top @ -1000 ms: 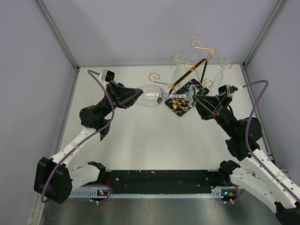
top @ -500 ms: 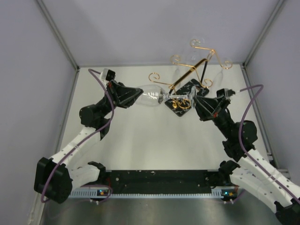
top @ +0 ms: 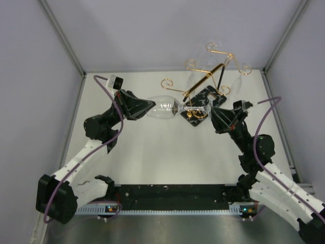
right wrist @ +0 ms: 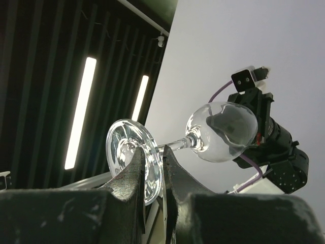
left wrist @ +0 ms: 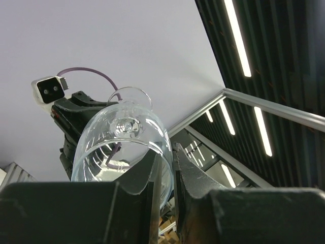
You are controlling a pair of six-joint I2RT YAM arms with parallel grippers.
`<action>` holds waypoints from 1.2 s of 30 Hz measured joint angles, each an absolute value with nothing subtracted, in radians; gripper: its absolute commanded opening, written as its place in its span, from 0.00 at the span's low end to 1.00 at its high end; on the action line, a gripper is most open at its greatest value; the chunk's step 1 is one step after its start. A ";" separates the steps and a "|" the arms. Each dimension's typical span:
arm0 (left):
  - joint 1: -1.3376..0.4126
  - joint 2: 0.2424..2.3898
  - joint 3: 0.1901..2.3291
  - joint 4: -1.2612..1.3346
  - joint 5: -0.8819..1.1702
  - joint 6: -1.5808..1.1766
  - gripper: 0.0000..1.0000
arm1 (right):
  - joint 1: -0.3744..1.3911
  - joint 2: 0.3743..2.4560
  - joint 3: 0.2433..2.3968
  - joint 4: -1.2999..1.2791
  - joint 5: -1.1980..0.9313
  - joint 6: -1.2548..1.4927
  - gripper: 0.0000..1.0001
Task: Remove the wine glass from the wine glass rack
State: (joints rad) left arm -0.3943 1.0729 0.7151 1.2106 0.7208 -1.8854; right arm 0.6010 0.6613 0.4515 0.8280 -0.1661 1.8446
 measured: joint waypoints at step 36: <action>-0.384 1.034 0.714 1.223 0.770 -1.722 0.00 | 0.599 0.742 0.300 0.914 -0.129 1.878 0.36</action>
